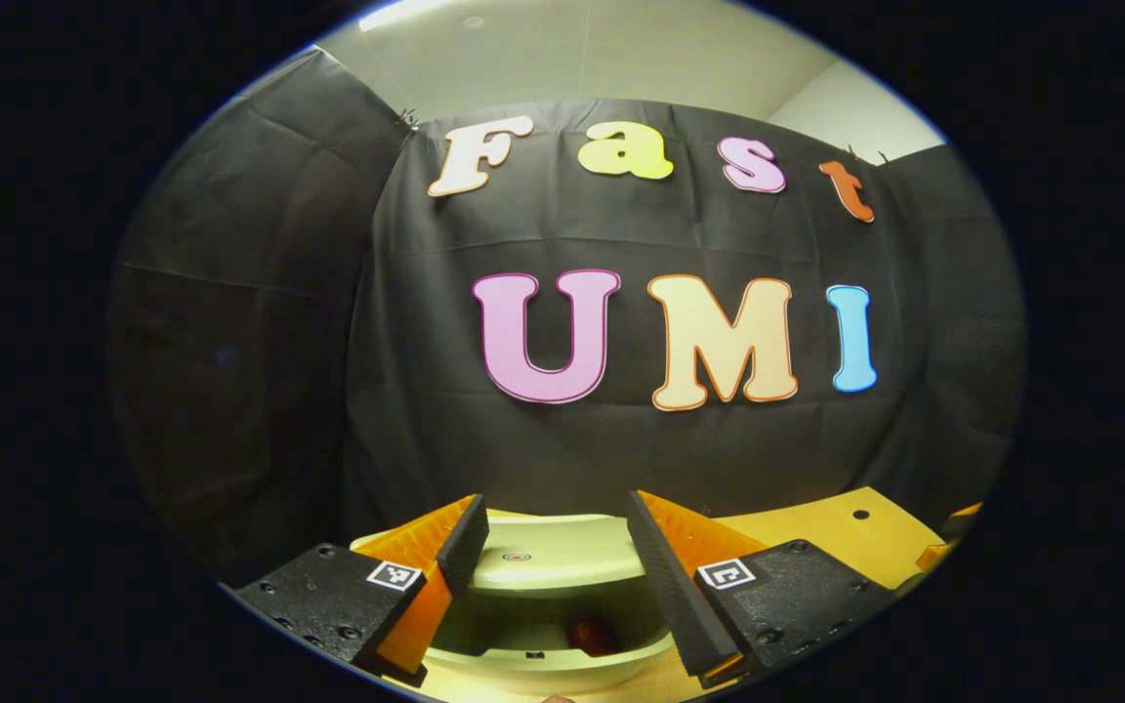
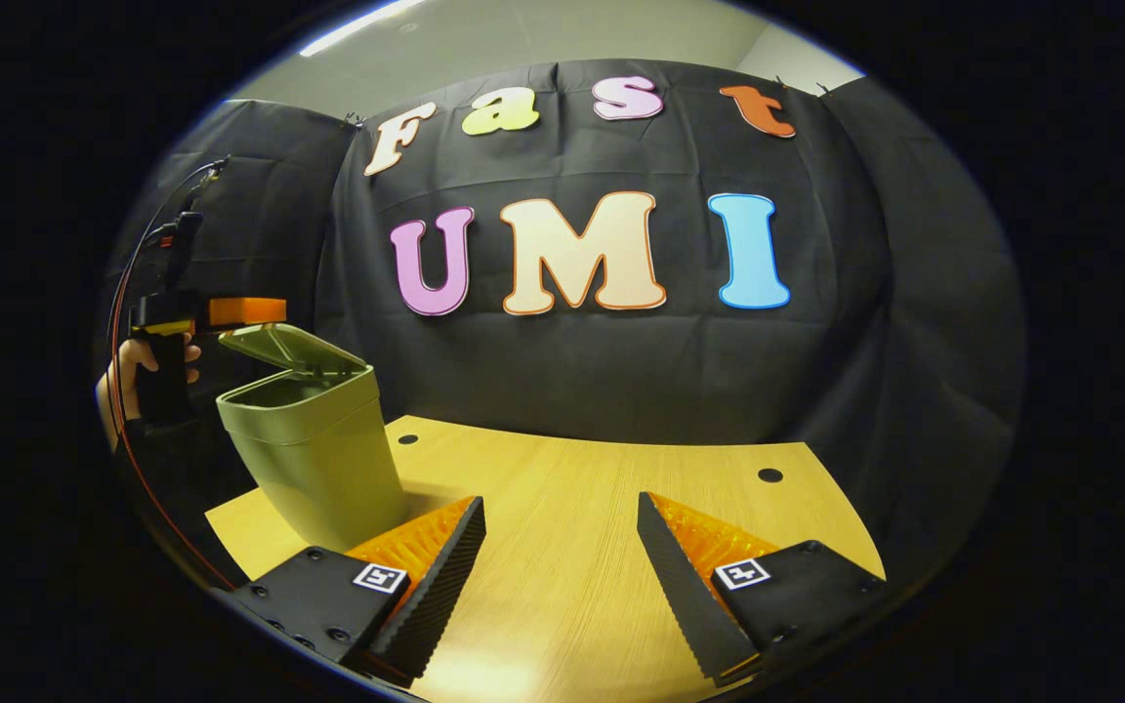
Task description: Press the lid of the desktop garbage bin to open it, pick up the crumpled paper on the desktop and throw it into the bin, then pick up the pop can on the desktop and drop it into the bin, and finally close the garbage bin lid.
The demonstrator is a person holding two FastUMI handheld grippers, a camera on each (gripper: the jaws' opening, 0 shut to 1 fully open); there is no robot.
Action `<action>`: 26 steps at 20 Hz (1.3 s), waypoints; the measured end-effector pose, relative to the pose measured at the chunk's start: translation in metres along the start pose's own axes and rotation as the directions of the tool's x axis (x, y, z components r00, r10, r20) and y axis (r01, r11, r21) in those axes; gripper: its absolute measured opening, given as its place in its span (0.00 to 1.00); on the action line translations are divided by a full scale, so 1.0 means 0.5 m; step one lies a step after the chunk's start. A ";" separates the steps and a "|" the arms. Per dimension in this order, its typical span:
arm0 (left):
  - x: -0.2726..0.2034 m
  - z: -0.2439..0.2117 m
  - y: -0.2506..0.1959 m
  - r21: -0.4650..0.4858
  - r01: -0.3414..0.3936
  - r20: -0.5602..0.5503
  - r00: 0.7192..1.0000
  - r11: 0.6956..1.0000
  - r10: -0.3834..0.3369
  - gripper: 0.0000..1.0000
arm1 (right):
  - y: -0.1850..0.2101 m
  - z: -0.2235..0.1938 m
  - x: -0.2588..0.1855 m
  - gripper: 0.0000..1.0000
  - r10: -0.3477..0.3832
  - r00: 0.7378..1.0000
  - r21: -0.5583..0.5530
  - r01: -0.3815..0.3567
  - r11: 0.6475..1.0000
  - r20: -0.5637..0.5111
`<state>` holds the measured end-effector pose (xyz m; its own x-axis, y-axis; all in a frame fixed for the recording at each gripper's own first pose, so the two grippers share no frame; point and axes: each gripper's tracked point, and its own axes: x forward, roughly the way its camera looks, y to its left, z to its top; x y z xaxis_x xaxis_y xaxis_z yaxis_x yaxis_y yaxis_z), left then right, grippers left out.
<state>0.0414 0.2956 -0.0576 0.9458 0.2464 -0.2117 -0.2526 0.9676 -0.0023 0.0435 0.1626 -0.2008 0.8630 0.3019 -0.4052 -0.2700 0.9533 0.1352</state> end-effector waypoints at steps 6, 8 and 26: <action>-0.013 -0.066 0.000 -0.014 -0.009 -0.032 0.999 1.000 0.008 0.85 | 0.002 -0.009 0.003 0.98 0.000 1.000 -0.005 0.000 1.000 -0.015; -0.017 -0.086 0.002 0.002 -0.011 -0.045 0.999 1.000 0.011 0.85 | 0.003 -0.008 0.005 0.98 -0.001 1.000 0.006 0.001 1.000 -0.013; -0.015 -0.173 0.001 -0.018 -0.029 -0.087 0.996 0.999 0.027 0.87 | 0.007 -0.040 0.027 0.96 -0.032 0.999 0.057 0.033 0.998 -0.011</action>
<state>0.0167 0.2893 -0.1404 0.9171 0.2671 -0.2959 -0.2838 0.9588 -0.0141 0.0459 0.1700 -0.2238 0.8666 0.2710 -0.4189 -0.2166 0.9607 0.1734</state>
